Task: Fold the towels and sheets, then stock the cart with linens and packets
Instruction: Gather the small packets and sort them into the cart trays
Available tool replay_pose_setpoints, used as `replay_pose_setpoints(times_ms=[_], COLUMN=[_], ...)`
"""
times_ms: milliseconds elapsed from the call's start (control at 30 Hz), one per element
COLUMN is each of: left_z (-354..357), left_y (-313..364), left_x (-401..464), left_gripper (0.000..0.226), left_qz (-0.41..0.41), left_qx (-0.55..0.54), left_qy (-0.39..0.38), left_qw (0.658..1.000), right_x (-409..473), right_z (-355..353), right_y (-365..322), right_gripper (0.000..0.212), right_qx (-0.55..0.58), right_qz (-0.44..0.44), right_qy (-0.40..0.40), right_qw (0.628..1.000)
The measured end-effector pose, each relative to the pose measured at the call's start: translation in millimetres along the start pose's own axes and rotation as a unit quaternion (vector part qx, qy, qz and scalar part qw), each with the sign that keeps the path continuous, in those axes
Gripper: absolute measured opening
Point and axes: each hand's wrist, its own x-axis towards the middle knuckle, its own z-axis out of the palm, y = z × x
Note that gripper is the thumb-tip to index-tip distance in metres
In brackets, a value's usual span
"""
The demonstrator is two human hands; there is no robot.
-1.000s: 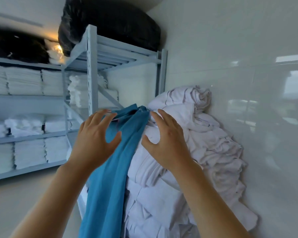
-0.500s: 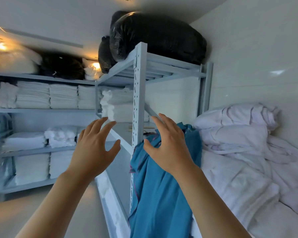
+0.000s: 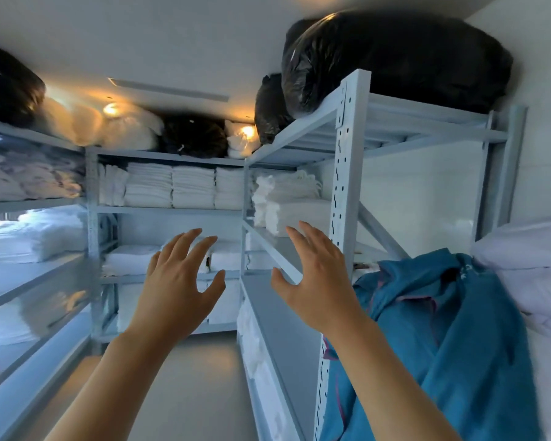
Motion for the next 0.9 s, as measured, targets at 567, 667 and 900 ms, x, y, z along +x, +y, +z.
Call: replay_pose_setpoints(times_ms=[567, 667, 900], left_z=[124, 139, 184], left_y=[-115, -139, -186], left_x=[125, 141, 176], left_gripper=[0.059, 0.059, 0.061], left_qz=[-0.016, -0.025, -0.028], left_qx=[0.084, 0.111, 0.119], left_qy=[0.019, 0.017, 0.012], left_qw=[0.996, 0.993, 0.992], right_x=[174, 197, 241], right_z=[185, 220, 287], right_y=[68, 76, 93], right_gripper=[0.075, 0.075, 0.075], right_qx=[0.092, 0.107, 0.119], right_qz=[-0.038, -0.046, -0.050], right_qy=[-0.012, -0.017, -0.024], right_qw=[0.995, 0.993, 0.991])
